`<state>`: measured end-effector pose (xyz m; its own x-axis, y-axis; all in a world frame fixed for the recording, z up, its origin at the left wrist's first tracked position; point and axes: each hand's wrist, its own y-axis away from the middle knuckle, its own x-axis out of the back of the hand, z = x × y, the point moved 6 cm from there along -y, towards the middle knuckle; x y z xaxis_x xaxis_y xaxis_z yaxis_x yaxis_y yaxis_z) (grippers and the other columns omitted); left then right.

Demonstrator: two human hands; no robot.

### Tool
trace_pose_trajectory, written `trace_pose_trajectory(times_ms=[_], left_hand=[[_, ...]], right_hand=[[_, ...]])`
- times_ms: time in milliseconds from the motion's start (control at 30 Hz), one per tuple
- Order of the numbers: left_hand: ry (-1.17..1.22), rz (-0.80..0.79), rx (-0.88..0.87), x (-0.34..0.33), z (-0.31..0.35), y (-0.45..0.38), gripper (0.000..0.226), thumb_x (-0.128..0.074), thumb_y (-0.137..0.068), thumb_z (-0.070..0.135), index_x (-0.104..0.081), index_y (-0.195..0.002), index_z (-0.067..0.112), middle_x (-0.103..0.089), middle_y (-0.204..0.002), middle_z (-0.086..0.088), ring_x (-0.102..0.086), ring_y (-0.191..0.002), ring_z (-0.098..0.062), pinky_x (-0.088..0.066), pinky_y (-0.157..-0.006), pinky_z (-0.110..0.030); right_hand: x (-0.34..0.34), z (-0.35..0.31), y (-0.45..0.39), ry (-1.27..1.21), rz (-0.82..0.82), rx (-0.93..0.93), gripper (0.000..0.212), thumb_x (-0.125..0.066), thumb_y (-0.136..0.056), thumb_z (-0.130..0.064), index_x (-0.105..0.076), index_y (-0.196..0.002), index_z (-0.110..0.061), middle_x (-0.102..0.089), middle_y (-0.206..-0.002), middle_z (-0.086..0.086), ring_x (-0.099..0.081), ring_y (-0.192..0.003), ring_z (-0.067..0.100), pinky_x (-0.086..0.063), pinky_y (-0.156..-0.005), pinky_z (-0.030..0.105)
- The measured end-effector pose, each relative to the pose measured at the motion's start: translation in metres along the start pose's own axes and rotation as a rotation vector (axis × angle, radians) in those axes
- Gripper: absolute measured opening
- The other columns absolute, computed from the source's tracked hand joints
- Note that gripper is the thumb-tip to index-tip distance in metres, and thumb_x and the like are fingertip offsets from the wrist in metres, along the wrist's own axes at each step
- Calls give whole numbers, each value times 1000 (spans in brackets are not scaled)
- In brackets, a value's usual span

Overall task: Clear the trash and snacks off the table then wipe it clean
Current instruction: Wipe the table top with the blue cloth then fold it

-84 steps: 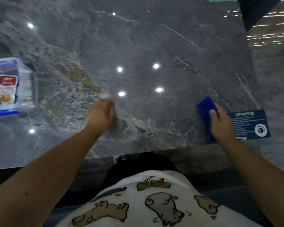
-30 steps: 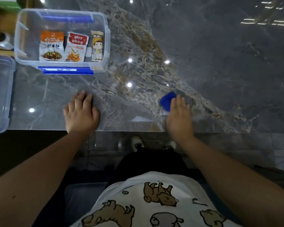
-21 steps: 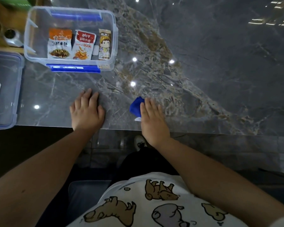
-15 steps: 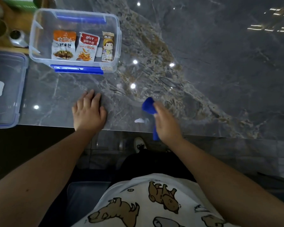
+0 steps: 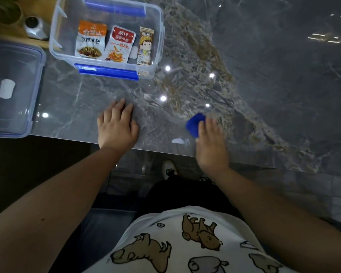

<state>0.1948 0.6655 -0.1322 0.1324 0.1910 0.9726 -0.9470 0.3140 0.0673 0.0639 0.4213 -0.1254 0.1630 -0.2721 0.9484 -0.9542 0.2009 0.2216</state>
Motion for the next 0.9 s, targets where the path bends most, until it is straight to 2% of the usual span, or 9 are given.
trace_pose_trajectory(times_ms=[167, 233, 333, 367, 467, 567, 633, 733, 900], left_hand=[[22, -23, -2, 4, 1, -1, 50, -43, -90, 38, -45, -136, 20, -41, -148, -7, -30, -137, -29, -25, -107, -51], [57, -19, -7, 7, -1, -2, 48, -44, -90, 37, -48, -135, 20, -42, -146, -6, -34, -134, -31, -27, -105, -51], [102, -6, -9, 15, -11, -5, 46, -45, -87, 34, -52, -129, 16, -47, -140, -7, -43, -123, -34, -32, -101, -49], [96, 1, -3, 17, -16, -6, 45, -45, -87, 33, -52, -128, 15, -47, -139, -8, -44, -121, -34, -33, -100, -49], [54, 20, 26, 20, -26, -7, 45, -49, -89, 30, -48, -131, 13, -44, -139, -12, -41, -122, -37, -32, -100, -50], [37, 17, 20, 18, -26, -6, 46, -49, -90, 30, -45, -133, 14, -42, -140, -12, -39, -125, -36, -30, -102, -51], [40, 27, 18, 19, -27, -5, 46, -49, -90, 29, -46, -133, 15, -42, -140, -11, -39, -126, -35, -29, -103, -50], [40, 38, 14, 19, -27, -5, 47, -50, -88, 26, -47, -133, 13, -44, -139, -11, -41, -124, -36, -30, -103, -49], [45, 37, 6, 21, -26, -4, 48, -50, -86, 25, -49, -132, 12, -45, -139, -12, -40, -126, -36, -29, -103, -49]], right_hand=[[-9, -43, -6, 6, -12, 114, 53, -44, -96, -11, -27, -145, -5, -19, -157, 18, -9, -146, 32, -5, -119, 45], [1, -44, -8, -140, -23, 121, 48, -42, -98, -11, -31, -144, -3, -22, -156, 16, -14, -146, 30, -9, -119, 40], [27, -23, -11, -503, 29, -19, 43, -40, -100, -12, -37, -141, -3, -37, -150, 15, -32, -139, 26, -19, -112, 24], [35, -15, -12, -551, 63, -54, 42, -39, -100, -13, -38, -141, -3, -39, -148, 14, -36, -137, 25, -21, -111, 24], [51, -23, -11, -399, 86, 127, 42, -44, -97, -11, -41, -138, -1, -44, -145, 19, -40, -134, 30, -29, -112, 38], [26, -68, -8, -125, -31, 473, 48, -53, -88, -1, -45, -135, 1, -43, -144, 21, -39, -135, 36, -27, -113, 48], [-1, -93, -3, 4, -112, 589, 49, -50, -90, -6, -42, -138, -3, -37, -149, 17, -33, -139, 34, -25, -115, 50], [-18, -96, -3, 106, -73, 556, 48, -48, -95, -18, -39, -141, -6, -34, -152, 14, -31, -141, 30, -26, -115, 50], [-23, -78, -1, 132, -26, 498, 50, -47, -95, -21, -35, -142, -8, -32, -153, 11, -28, -142, 27, -22, -115, 48]])
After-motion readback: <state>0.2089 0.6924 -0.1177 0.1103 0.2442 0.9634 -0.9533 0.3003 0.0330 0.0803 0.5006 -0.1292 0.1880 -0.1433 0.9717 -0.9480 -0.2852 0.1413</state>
